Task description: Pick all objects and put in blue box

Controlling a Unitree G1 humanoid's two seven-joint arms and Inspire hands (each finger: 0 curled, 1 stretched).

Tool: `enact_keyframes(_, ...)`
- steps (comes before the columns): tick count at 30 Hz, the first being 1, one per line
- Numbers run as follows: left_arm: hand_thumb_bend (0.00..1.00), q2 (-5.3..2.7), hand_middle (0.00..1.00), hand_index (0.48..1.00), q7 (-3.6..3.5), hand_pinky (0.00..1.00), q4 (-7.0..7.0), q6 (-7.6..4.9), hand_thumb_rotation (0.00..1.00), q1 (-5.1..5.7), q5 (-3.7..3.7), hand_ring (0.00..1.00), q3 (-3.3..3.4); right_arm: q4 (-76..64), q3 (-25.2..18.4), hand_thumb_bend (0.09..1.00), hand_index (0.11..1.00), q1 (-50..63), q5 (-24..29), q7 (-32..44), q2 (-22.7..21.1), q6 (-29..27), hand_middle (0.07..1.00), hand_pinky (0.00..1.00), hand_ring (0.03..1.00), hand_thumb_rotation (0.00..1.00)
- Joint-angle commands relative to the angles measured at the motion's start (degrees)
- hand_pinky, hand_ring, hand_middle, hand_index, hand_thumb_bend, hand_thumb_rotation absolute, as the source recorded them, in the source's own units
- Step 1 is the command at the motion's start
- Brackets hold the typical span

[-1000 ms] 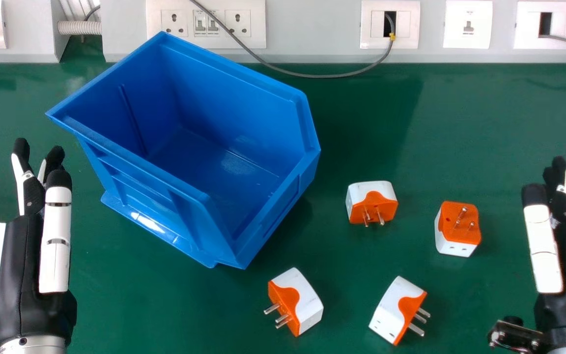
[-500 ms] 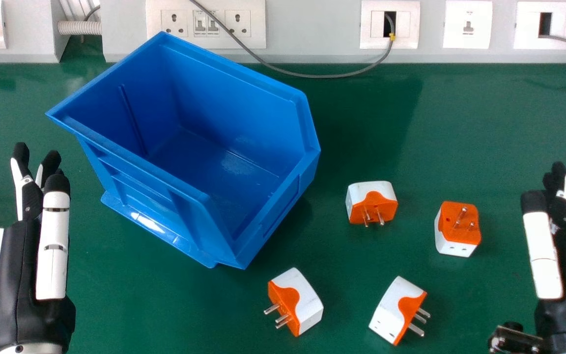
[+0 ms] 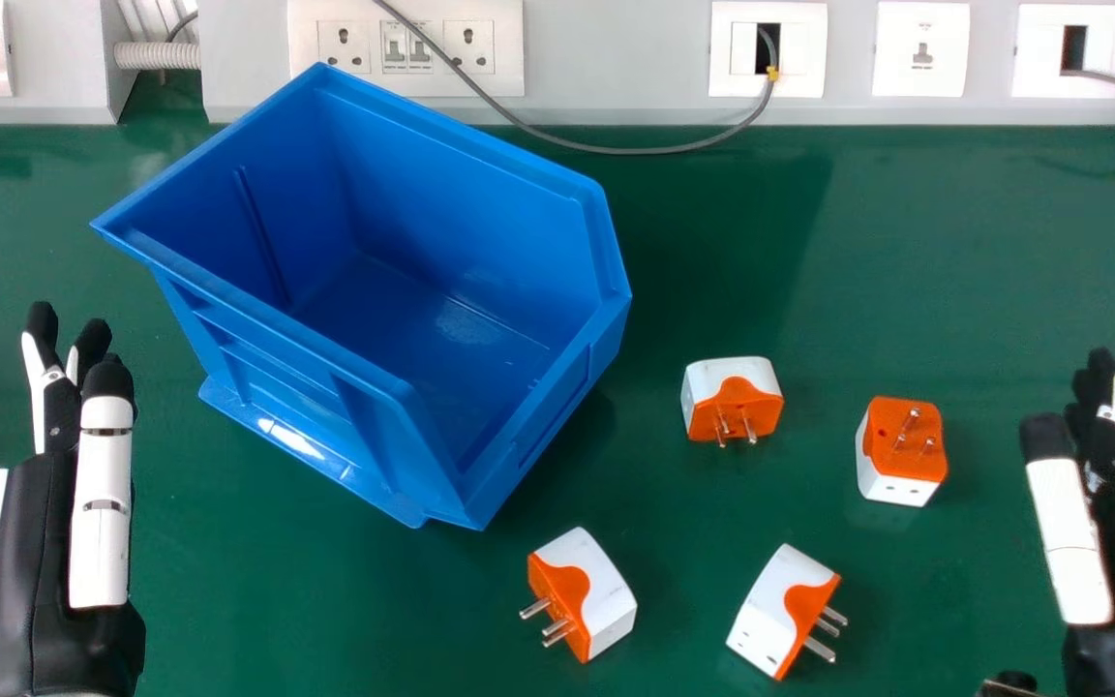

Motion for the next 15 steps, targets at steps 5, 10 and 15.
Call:
enact_keyframes(5,0.27,0.33,1.0,1.0,-1.01,1.0,-1.66,-1.01,1.0,0.66,-1.52,1.0,0.64,3.2,-0.3,0.721,1.0,-2.4,-3.2,0.7,-5.5,-1.8,1.0,1.0,1.0,0.84)
enact_keyframes(10,0.25,0.79,1.0,1.0,-1.22,1.0,-2.24,-0.44,1.0,0.76,-1.32,1.0,0.9,9.4,-0.4,0.741,1.0,-6.2,-4.1,2.4,-11.6,-5.1,1.0,1.0,1.0,0.68)
enact_keyframes(15,0.28,0.9,1.0,1.0,-1.08,1.0,-2.45,-0.02,0.98,0.47,-1.23,1.0,0.96,16.5,0.2,0.762,1.0,-11.5,-5.7,4.7,-18.0,-8.3,1.0,0.95,1.0,0.57)
